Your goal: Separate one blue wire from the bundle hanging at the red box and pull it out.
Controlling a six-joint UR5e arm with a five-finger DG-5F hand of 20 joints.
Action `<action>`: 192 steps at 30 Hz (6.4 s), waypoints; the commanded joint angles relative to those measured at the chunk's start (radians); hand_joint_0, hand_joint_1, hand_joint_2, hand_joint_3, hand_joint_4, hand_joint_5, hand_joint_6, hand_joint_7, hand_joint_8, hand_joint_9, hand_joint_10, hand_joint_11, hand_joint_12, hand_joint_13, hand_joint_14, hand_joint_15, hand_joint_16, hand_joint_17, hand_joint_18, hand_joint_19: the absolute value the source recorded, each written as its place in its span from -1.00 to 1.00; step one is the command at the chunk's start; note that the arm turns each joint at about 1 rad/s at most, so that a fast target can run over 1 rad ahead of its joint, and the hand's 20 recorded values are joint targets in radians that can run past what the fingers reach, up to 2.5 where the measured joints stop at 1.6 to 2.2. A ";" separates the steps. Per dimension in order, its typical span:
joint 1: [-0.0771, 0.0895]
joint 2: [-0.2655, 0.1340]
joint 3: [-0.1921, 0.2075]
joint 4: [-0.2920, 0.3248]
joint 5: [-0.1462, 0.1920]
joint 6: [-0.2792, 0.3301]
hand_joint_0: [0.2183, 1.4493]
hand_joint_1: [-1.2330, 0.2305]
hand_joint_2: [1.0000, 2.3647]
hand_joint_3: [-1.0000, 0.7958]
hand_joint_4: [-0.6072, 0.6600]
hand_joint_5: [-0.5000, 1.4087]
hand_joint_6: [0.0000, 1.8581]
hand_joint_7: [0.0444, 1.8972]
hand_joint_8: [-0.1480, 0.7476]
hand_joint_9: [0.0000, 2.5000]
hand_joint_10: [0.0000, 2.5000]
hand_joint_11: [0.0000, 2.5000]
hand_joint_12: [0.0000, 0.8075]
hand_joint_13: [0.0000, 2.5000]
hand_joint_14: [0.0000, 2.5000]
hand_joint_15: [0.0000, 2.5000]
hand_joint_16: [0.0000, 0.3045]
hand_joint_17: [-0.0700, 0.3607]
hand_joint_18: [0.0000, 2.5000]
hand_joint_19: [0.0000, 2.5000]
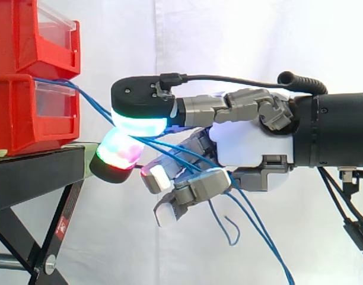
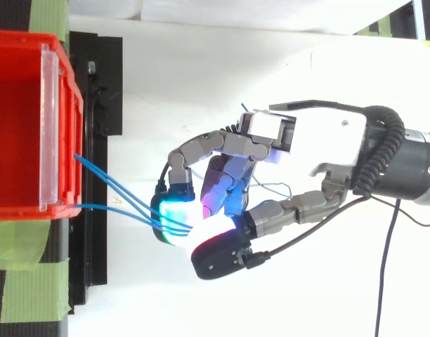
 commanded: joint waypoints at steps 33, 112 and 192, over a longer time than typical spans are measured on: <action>0.002 0.119 0.046 -0.182 0.068 -0.346 -0.26 -0.36 -0.96 -0.10 -0.03 -0.65 -0.23 0.25 0.03 -0.11 -0.98 -0.20 -0.24 0.09 -0.88 0.33 -0.68 -0.17 -0.46 -0.35; 0.008 0.151 0.046 -0.196 0.085 -0.405 -0.41 -0.31 -1.00 -0.44 0.26 -0.68 -0.22 0.23 0.05 -0.21 -0.98 -0.17 -0.19 0.04 -0.86 0.32 -0.66 -0.13 -0.49 -0.34; 0.008 0.182 0.046 -0.216 0.084 -0.438 -0.10 -0.59 -0.98 -0.30 0.22 -0.69 -0.18 0.21 -0.03 -0.21 -0.98 -0.11 -0.23 0.04 -1.00 0.38 -0.67 -0.15 -0.48 -0.37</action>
